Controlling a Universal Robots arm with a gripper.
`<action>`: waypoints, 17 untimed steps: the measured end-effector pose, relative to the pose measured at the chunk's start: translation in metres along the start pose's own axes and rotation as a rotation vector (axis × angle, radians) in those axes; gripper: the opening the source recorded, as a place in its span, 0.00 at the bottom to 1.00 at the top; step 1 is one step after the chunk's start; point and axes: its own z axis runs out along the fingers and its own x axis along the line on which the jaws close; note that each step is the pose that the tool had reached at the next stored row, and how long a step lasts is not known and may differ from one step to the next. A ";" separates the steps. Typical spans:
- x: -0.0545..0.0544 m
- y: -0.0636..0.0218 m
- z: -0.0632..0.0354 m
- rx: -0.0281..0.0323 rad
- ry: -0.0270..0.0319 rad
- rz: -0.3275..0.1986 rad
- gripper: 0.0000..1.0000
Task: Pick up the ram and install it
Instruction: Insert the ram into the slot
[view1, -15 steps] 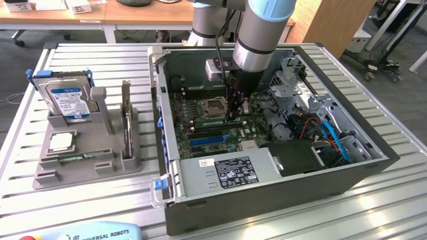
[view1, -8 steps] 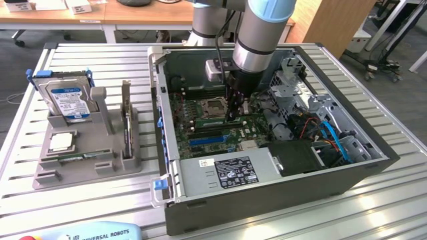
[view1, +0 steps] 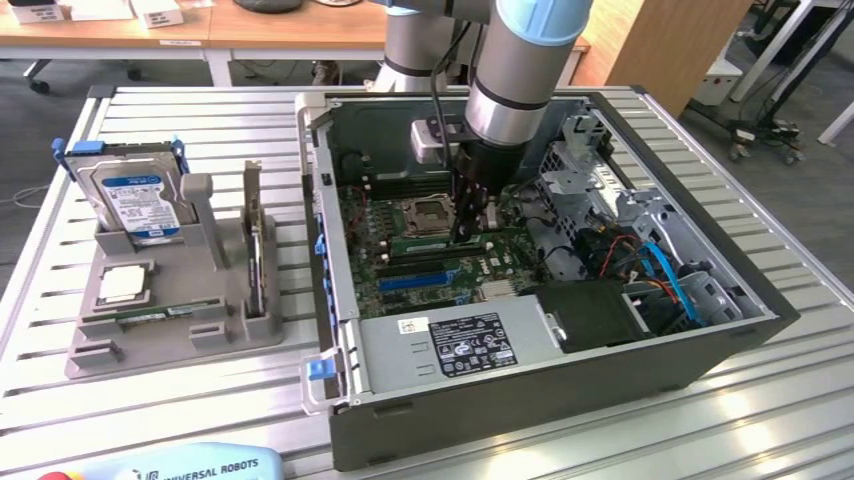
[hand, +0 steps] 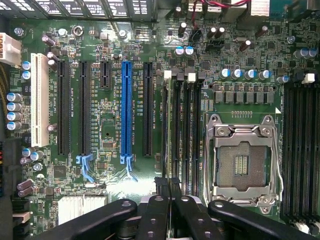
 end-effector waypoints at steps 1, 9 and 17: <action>0.000 0.0000 0.0000 0.0000 -0.0001 0.000 0.11; 0.000 0.0000 0.0010 0.0000 0.0000 0.001 0.11; 0.000 0.0000 0.0020 0.0000 0.0001 0.001 0.11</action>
